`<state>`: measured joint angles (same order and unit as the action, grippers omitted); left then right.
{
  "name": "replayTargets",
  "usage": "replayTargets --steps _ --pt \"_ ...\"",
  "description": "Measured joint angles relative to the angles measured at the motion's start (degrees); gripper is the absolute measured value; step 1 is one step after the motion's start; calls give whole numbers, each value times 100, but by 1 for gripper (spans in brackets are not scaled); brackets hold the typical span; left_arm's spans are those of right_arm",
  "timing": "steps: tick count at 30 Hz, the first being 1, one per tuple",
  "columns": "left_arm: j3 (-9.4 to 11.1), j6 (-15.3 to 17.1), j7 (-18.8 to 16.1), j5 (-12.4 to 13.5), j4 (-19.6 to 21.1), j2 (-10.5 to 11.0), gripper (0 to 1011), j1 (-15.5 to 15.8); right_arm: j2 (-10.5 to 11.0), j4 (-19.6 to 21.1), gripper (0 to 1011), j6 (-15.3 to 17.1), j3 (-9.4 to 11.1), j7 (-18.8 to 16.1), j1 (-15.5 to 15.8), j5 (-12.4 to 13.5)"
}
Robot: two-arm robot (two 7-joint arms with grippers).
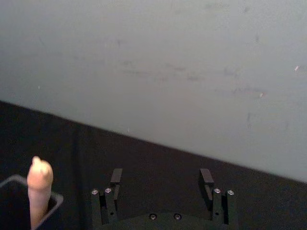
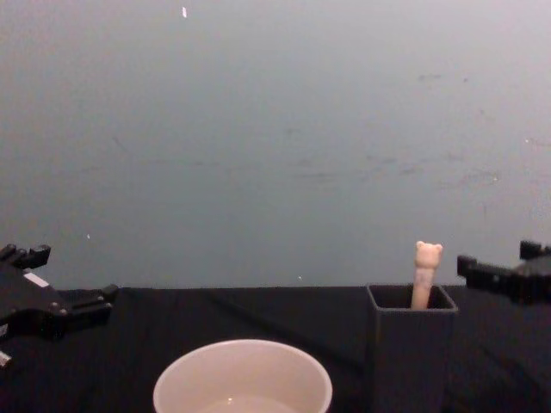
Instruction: Pick up the stirring spoon with one hand, stir inside the cup, then place it back in its original position.
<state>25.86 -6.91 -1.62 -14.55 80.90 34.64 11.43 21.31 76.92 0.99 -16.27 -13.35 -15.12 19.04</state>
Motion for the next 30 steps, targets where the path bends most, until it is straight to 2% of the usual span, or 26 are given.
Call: replayTargets --steps 30 --pt "0 0 0 0 0 0 1001 0 5 11 1000 -2 2 -8 -5 2"
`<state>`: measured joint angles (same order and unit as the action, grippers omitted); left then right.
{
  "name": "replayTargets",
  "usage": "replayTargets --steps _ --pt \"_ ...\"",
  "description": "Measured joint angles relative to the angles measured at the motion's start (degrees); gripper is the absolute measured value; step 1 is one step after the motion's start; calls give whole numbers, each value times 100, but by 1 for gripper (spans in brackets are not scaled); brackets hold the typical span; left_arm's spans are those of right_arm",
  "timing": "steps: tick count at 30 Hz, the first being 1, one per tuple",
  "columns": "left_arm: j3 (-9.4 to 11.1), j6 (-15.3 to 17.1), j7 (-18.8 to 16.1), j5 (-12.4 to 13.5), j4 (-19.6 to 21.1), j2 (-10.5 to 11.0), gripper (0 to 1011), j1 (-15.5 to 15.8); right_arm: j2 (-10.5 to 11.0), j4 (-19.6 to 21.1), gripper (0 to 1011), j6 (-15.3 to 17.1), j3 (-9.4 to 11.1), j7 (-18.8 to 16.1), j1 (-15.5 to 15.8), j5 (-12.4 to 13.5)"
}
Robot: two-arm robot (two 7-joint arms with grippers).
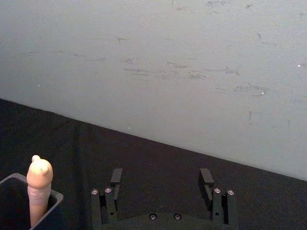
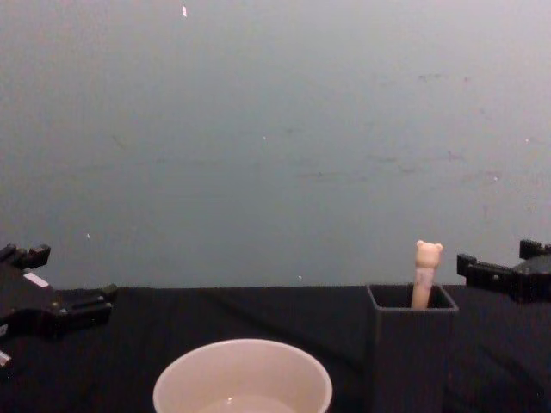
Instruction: Pick up the stirring spoon with one hand, stir inside the cup, then place it back in its original position.
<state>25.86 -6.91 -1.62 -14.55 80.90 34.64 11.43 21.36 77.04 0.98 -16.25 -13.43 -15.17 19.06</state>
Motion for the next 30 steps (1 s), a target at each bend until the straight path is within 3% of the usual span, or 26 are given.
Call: replayTargets --steps 30 --pt "0 0 0 0 0 0 1001 0 2 7 1002 -5 0 0 0 7"
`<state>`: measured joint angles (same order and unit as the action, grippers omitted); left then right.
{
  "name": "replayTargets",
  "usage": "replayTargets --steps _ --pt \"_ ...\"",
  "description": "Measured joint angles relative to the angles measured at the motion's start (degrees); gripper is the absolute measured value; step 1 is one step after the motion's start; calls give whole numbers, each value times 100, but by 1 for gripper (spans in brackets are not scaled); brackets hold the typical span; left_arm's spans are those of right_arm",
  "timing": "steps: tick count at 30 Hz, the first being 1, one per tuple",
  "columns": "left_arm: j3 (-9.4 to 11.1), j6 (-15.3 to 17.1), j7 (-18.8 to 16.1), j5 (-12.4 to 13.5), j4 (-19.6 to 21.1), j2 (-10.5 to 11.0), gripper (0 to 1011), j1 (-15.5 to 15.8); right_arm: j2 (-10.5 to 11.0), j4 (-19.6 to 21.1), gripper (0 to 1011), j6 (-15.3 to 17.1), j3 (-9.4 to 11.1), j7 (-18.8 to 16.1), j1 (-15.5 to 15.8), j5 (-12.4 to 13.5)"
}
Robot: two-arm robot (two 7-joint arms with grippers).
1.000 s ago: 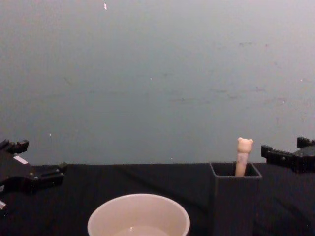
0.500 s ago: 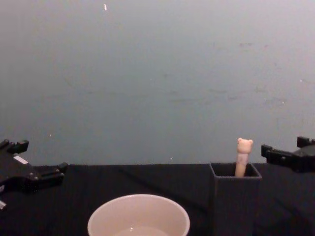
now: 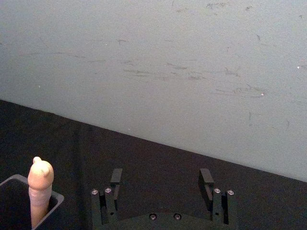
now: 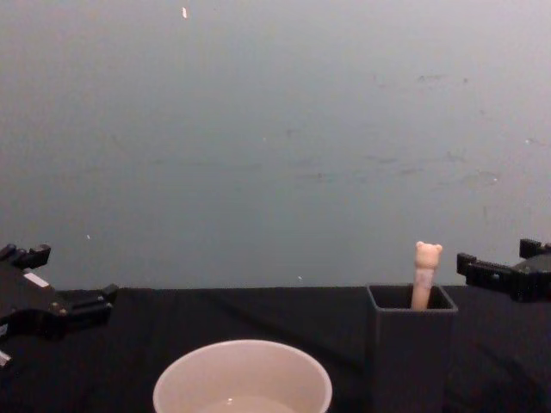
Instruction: Pick up the stirring spoon with one hand, stir inside the cup, then place it back in its original position.
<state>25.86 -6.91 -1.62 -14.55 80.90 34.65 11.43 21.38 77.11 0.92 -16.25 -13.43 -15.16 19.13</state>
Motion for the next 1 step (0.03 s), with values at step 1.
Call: replayTargets --steps 1 --pt "0 0 0 0 0 0 1001 0 0 0 1002 0 0 0 0 0"
